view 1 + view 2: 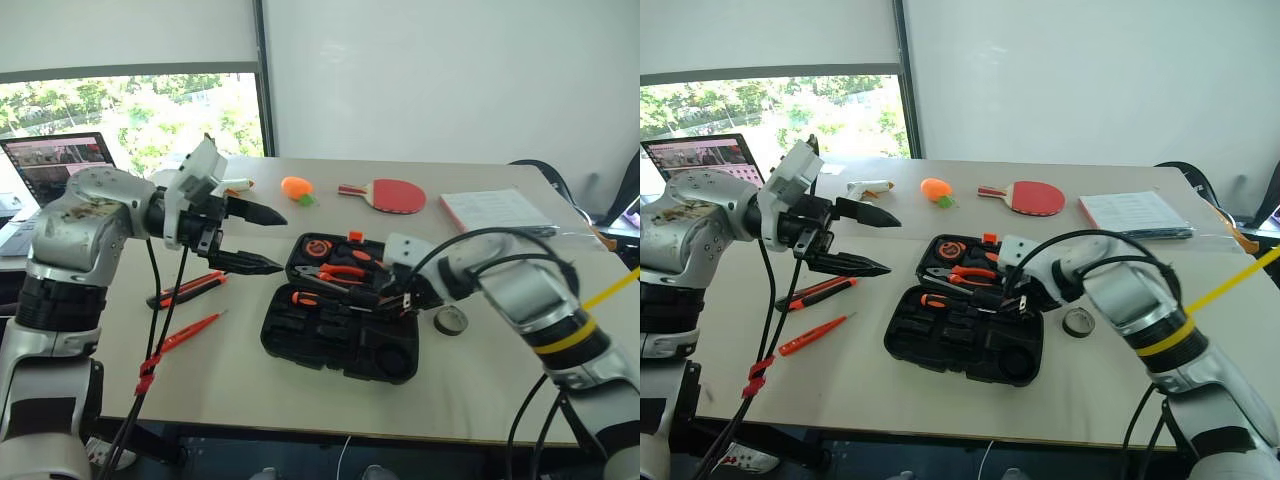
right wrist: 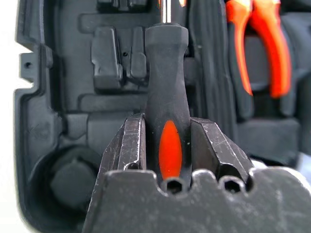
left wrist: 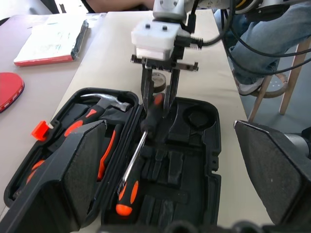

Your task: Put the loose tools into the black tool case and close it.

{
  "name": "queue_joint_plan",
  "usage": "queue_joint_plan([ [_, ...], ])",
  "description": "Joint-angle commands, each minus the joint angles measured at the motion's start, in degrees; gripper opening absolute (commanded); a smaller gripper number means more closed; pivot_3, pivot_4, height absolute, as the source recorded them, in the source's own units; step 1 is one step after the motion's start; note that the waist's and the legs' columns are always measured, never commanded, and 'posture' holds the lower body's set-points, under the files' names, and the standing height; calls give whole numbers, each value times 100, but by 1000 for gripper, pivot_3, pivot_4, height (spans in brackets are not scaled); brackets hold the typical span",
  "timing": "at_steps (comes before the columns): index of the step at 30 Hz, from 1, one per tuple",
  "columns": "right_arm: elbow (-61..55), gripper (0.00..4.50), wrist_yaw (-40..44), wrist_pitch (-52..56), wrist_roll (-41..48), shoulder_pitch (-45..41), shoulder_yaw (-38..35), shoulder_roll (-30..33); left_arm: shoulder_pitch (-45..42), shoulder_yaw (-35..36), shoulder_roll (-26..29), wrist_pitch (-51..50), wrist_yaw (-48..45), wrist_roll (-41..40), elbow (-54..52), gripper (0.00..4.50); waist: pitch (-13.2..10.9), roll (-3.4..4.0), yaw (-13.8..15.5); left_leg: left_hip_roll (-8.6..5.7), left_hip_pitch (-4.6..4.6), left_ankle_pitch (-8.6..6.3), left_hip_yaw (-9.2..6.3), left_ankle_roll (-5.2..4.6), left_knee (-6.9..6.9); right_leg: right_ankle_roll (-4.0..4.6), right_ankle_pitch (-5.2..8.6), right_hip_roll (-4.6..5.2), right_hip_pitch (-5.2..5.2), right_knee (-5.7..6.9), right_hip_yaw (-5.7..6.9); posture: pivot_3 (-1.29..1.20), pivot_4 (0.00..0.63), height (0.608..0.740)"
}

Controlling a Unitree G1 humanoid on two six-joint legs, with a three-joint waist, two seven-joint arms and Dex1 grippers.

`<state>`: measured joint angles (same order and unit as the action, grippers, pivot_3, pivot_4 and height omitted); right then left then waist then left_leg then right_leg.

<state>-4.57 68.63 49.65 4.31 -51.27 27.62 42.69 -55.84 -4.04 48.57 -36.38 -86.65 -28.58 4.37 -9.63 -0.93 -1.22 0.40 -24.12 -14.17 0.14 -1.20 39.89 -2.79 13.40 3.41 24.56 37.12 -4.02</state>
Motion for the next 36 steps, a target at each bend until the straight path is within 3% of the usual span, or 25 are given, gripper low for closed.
queue_joint_plan([
  [1, -36, 988, -68, 133, -99, -95, 32, 8, -59, 42, 31, 84, 22, -1, -168, 4500, 0, 0, 18, 0, -4, 0, 1, 0, 2, 0, 0, 0, 4, 0, 2, 0, 150, 740],
  [12, -180, 988, 36, 31, -219, 327, 162, 481, -102, 25, -44, 101, 68, -6, -187, 4500, 0, -1, 19, 0, -3, 0, 6, 0, 4, 0, 0, -1, 5, -3, 4, 0, 150, 740],
  [19, -54, 988, -35, -14, -268, 375, 244, 395, -207, -3, -153, 108, 102, -3, -152, 4500, 0, -1, 19, 0, -3, 1, 6, 0, 5, 1, 0, -2, 5, -2, 3, 0, 150, 740],
  [21, -71, 1991, -31, -3, -257, 370, 250, 346, -227, -18, -168, 132, 94, 11, -118, 4500, 0, -1, 21, 0, -3, 1, 5, 0, 5, 1, 0, -2, 5, -2, 3, 0, 150, 740],
  [27, -337, 4007, 62, 42, -215, 227, 82, 420, -269, -25, -199, 155, 101, 27, -72, 4500, 1, -5, 13, 0, -2, 0, 5, 0, 5, 1, 0, -3, 5, -1, 4, 0, 150, 740],
  [29, -533, 4443, 160, 262, -35, 44, -140, 450, -266, -29, -198, 170, 96, 35, -59, 4500, 1, -5, -18, 2, -1, 1, 4, 1, 6, 2, 0, -4, 4, -2, 3, 0, 150, 740],
  [32, -651, 4490, 174, 604, 239, -147, -426, 394, -262, -32, -193, 197, 83, 44, -26, 4500, 0, -5, -57, 4, 3, 3, 1, 4, 5, 4, -1, -6, 4, 3, 2, 0, 150, 740],
  [36, -586, 3298, -45, 660, 349, -56, -534, 271, -279, -49, -219, 205, 91, 45, 2, 4500, 0, -5, -60, 5, 2, 3, -5, 4, 5, 5, -1, -6, 4, 3, 3, 0, 150, 740],
])
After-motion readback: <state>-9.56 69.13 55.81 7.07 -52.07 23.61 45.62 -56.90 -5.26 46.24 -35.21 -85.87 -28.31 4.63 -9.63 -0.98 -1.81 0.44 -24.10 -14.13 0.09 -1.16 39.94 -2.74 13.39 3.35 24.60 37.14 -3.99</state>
